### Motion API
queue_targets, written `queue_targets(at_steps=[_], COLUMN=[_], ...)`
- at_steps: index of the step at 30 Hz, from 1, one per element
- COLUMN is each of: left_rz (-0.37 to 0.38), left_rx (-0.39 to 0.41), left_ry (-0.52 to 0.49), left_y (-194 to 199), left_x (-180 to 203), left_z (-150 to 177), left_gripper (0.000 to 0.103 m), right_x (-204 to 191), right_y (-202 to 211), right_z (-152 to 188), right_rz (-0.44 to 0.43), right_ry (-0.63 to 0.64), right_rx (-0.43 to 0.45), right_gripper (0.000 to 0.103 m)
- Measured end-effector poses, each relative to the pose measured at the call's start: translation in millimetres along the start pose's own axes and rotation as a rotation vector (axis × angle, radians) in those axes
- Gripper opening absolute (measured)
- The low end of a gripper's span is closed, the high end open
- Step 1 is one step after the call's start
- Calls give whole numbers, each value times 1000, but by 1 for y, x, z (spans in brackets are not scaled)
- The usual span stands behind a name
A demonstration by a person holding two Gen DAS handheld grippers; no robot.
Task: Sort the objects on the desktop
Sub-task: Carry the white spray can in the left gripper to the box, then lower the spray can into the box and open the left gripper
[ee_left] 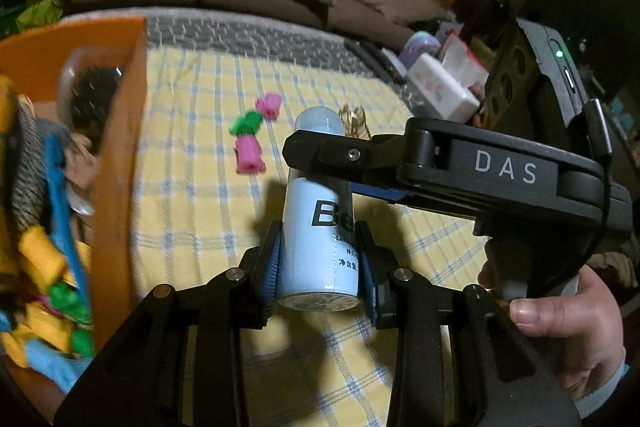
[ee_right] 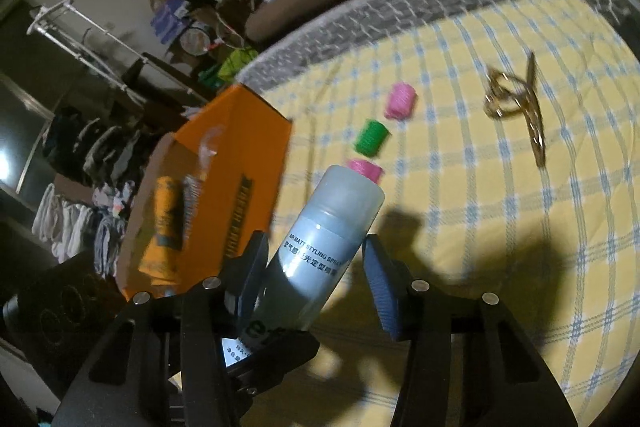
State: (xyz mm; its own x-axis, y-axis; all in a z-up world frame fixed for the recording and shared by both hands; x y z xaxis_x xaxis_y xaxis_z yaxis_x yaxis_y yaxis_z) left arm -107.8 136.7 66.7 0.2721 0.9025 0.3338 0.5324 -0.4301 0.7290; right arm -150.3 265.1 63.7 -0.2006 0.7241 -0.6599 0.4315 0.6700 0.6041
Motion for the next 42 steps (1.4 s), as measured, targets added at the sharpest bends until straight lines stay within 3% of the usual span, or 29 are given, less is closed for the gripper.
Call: queue_targets(at_steps=[8, 15, 22, 42], left_rz=[-44, -129, -164, -208], left_rx=[62, 102, 101, -3], left_ry=[-15, -16, 30, 42], left_y=[39, 69, 86, 60], left_x=[-24, -50, -79, -97], left_z=[-10, -4, 8, 22], left_gripper=[32, 33, 33, 32], right_x=[-49, -96, -131, -147], right_y=[-6, -34, -59, -103], right_z=[-9, -2, 9, 24], right_rz=[-30, -56, -63, 73], right_ry=[76, 155, 219, 350], right_rx=[21, -15, -49, -130], right_gripper=[51, 51, 51, 50])
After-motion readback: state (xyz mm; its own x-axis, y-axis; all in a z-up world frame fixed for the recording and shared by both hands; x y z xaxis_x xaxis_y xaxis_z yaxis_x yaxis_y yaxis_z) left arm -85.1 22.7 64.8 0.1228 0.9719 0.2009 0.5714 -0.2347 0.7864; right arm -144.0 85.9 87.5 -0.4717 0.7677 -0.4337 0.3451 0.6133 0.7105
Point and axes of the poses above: each gripper's, at about its wrist camera, not at the fingertips, and y roughly against the way its jaws point, x to its right, z to its underside, the point moved 2 cm from there along -y, roughly the way its jaws point, and after that the axes turned 5 degrees about -z, right-handed, at the moved point
